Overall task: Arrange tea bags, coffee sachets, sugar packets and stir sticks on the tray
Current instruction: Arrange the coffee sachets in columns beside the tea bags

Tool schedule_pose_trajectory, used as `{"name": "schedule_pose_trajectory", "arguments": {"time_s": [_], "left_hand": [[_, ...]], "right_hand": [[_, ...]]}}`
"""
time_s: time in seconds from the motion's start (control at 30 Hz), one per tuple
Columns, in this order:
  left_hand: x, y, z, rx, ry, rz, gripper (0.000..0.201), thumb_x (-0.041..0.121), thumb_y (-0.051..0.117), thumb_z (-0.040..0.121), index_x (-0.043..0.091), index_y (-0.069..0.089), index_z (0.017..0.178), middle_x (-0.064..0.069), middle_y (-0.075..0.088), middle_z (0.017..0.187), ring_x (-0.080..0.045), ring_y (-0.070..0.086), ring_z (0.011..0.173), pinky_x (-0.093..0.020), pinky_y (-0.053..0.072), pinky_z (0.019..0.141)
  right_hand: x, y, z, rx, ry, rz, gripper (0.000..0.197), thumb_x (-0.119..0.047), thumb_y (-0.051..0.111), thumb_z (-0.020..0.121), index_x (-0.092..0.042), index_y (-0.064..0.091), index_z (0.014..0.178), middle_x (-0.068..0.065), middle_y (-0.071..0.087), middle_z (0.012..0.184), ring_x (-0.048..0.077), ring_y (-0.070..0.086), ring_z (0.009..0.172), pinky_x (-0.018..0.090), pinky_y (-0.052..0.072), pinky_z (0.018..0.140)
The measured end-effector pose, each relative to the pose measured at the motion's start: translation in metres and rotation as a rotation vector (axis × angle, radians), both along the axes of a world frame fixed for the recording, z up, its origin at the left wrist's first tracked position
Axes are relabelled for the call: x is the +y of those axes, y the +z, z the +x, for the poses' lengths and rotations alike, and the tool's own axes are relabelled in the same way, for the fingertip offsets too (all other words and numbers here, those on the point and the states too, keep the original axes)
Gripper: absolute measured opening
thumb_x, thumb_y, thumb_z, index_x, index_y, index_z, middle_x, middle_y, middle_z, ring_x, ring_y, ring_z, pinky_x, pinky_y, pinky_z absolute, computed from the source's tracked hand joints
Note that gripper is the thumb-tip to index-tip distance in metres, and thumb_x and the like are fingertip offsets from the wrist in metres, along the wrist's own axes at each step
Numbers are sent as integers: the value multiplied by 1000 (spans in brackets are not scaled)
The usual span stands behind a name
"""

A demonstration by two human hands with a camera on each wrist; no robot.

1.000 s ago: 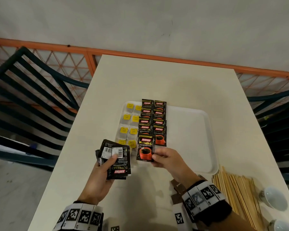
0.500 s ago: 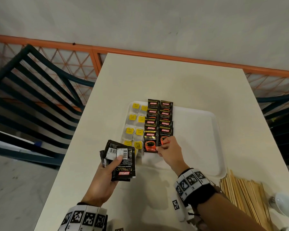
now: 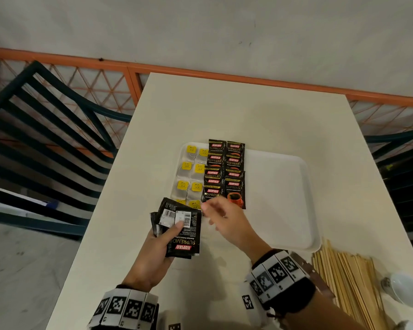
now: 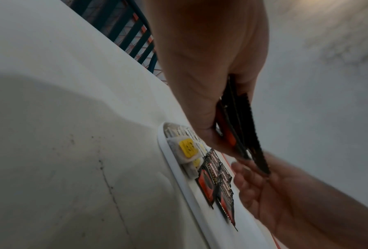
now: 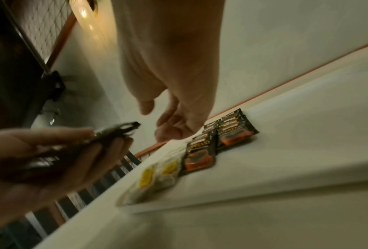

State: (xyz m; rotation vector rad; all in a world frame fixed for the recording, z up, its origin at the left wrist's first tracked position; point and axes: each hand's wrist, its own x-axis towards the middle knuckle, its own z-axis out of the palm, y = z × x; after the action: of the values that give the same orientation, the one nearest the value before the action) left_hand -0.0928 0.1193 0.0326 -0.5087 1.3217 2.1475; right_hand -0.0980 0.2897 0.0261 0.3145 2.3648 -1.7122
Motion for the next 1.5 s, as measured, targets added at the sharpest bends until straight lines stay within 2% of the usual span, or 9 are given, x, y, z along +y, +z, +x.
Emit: {"name": "schedule_pose_trajectory", "arguments": {"time_s": [0.17, 0.4, 0.6, 0.67, 0.77, 0.93, 1.07, 1.23, 1.5], "left_hand": [[4, 1, 0, 10, -47, 26, 24, 11, 50, 89, 16, 62, 109, -6, 74, 95, -17, 71, 84, -28, 57, 60], [4, -8, -1, -4, -7, 8, 27, 12, 50, 89, 14, 60, 113, -7, 73, 100, -19, 71, 85, -28, 59, 66], [3, -12, -2, -1, 15, 1, 29, 10, 49, 91, 17, 57, 118, -8, 71, 107, -26, 71, 88, -42, 55, 85], [4, -11, -2, 9, 10, 3, 27, 9, 48, 92, 19, 58, 115, -6, 73, 102, -24, 72, 84, -46, 51, 91], [6, -9, -2, 5, 9, -4, 26, 9, 48, 92, 20, 60, 111, -4, 74, 98, -24, 72, 81, -46, 49, 92], [9, -9, -1, -19, 22, -5, 26, 9, 49, 91, 17, 59, 113, -6, 74, 97, -23, 72, 79, -50, 43, 97], [7, -10, -1, -24, 14, -9, 33, 10, 50, 90, 15, 56, 122, -8, 71, 107, -25, 71, 88, -46, 52, 90], [7, -10, -1, -15, 23, 12, 34, 9, 50, 89, 14, 55, 123, -10, 69, 112, -23, 70, 90, -41, 56, 81], [6, -10, -2, -18, 33, 28, 36, 8, 51, 87, 13, 55, 123, -12, 68, 114, -24, 71, 89, -37, 59, 73]], "right_hand": [[-6, 3, 4, -87, 93, -17, 37, -27, 68, 81, -16, 55, 114, -2, 60, 92, 5, 56, 70, 15, 43, 56], [19, 10, 7, -62, -81, -86, 16, -15, 66, 83, -15, 56, 95, -5, 59, 74, 6, 52, 52, 13, 40, 46], [54, 15, 13, 24, -212, 66, 18, -25, 59, 89, -20, 68, 104, -5, 53, 66, 2, 47, 55, 10, 37, 52], [62, 16, 16, -13, -205, -69, 19, -20, 53, 93, -16, 66, 106, -5, 60, 61, 3, 53, 52, 16, 41, 52], [67, 17, 18, -75, -296, -268, 24, -22, 51, 93, -11, 65, 109, 2, 73, 87, 12, 67, 73, 21, 51, 59], [64, 8, 14, -115, -515, -494, 26, -24, 50, 93, -10, 70, 100, 5, 73, 90, 15, 65, 76, 23, 48, 62], [65, -7, 11, -127, -617, -434, 12, -6, 58, 88, -15, 62, 96, 4, 70, 92, 16, 62, 80, 23, 40, 62], [63, -23, 4, -139, -649, -306, 23, 1, 64, 82, -12, 48, 91, 8, 65, 87, 20, 60, 79, 24, 45, 58], [59, -41, 3, -105, -535, 80, 27, -10, 73, 76, -14, 52, 93, -2, 61, 79, 15, 58, 70, 15, 46, 62]]}}
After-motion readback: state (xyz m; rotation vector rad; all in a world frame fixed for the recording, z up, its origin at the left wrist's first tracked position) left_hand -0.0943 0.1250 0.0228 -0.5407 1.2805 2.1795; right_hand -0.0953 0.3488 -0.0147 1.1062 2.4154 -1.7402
